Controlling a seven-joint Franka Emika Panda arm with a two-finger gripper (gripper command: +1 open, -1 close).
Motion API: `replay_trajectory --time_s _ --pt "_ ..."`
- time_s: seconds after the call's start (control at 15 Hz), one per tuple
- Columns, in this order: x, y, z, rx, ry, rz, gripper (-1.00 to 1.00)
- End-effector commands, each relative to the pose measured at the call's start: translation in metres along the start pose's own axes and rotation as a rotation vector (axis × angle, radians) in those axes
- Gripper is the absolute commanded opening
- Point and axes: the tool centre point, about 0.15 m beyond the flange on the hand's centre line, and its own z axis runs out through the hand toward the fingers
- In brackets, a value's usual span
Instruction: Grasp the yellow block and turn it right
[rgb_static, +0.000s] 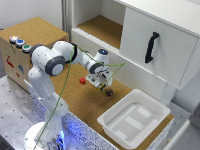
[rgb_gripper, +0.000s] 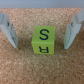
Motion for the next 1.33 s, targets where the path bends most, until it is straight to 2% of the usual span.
replay_trajectory --time_s 0.0,0.2,0.93,1.07,1.27 --pt "0.013 0.006 0.003 -0.094 -0.045 0.106 -1.00" --pt "0.016 0.004 0.002 -0.074 -0.048 0.153 -1.00" --pt "0.025 -0.004 -0.019 -0.099 -0.016 0.149 -1.00" --pt "0.025 -0.006 -0.026 -0.091 -0.029 0.171 -1.00" --pt "0.017 -0.013 -0.038 -0.089 -0.066 0.337 -1.00"
